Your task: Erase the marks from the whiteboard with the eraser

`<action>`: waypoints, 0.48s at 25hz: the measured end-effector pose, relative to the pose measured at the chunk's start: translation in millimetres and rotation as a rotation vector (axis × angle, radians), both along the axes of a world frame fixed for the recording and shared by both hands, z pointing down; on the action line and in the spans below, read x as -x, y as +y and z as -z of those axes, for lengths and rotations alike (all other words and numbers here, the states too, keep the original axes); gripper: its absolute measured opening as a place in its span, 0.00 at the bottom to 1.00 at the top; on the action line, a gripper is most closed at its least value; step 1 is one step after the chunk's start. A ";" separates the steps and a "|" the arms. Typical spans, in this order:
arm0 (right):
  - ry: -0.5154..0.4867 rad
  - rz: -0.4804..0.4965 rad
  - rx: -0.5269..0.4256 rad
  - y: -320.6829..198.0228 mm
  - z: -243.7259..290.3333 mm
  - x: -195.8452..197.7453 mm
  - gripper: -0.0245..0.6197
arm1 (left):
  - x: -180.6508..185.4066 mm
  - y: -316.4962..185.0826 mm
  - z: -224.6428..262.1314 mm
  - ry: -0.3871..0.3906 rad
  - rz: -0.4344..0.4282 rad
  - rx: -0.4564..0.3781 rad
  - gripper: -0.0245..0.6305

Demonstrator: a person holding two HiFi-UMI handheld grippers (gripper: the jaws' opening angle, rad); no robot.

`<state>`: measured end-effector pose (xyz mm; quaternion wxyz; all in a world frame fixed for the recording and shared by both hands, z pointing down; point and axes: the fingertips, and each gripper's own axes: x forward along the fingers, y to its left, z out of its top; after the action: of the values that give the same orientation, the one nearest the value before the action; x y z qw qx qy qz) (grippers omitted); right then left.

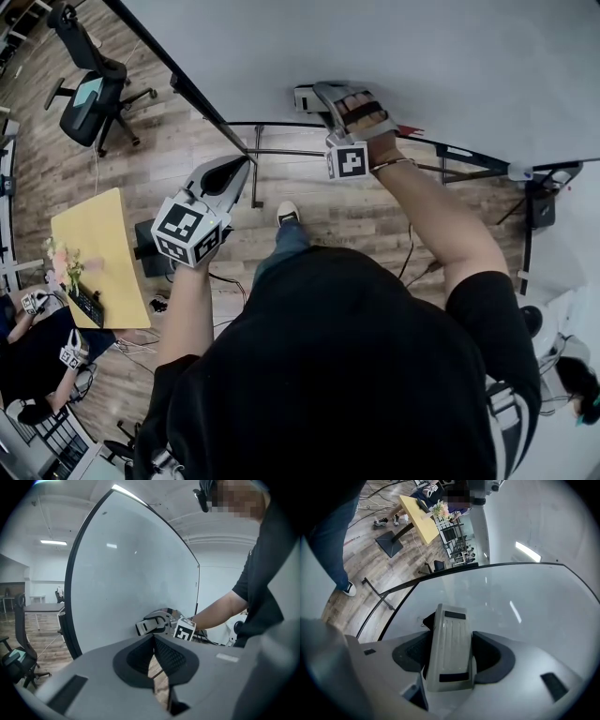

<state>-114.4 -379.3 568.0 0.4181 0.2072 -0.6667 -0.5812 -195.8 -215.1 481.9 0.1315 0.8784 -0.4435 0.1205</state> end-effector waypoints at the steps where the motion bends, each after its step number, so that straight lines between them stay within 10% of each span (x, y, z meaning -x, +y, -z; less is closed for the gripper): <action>1: -0.001 -0.002 0.003 0.1 -0.3 -1.5 0.45 | -1.3 0.8 -0.3 0.000 0.001 0.001 0.05; 12: -0.026 -0.073 0.010 -7.6 10.2 -39.6 0.44 | -17.5 2.9 3.5 -0.002 -0.014 -0.005 0.05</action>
<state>-74.8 -386.9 557.8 0.4314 0.2369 -0.6671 -0.5592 -178.3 -212.2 478.4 0.1279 0.8816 -0.4379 0.1211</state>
